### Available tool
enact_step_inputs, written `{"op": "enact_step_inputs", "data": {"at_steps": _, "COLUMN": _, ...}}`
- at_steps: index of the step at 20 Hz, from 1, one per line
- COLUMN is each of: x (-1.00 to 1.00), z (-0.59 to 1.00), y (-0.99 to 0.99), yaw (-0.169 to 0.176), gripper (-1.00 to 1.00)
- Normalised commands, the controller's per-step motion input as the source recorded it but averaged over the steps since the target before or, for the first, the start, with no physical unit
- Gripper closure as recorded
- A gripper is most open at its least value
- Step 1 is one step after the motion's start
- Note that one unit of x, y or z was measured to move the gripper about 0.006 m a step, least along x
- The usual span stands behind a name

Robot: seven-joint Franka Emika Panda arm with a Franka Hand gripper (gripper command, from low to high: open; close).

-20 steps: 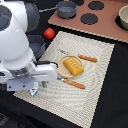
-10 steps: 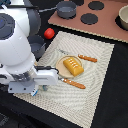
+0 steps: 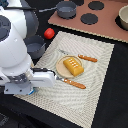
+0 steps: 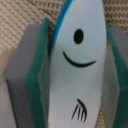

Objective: Interact with the objects in diverse but meaningful ways.

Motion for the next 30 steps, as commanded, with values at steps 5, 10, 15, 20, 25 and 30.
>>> {"op": "enact_step_inputs", "data": {"at_steps": 5, "x": 0.28, "z": 1.00, "y": 0.24, "yaw": -0.022, "gripper": 1.00}}
{"op": "enact_step_inputs", "data": {"at_steps": 10, "x": 0.38, "z": 1.00, "y": 0.35, "yaw": 0.000, "gripper": 1.00}}
{"op": "enact_step_inputs", "data": {"at_steps": 15, "x": 0.27, "z": 0.97, "y": 0.68, "yaw": 0.000, "gripper": 1.00}}
{"op": "enact_step_inputs", "data": {"at_steps": 20, "x": -0.14, "z": 0.45, "y": 0.87, "yaw": 0.000, "gripper": 1.00}}
{"op": "enact_step_inputs", "data": {"at_steps": 25, "x": -0.28, "z": 0.15, "y": 0.79, "yaw": 0.000, "gripper": 1.00}}
{"op": "enact_step_inputs", "data": {"at_steps": 30, "x": -0.08, "z": 0.34, "y": 0.66, "yaw": 0.010, "gripper": 1.00}}
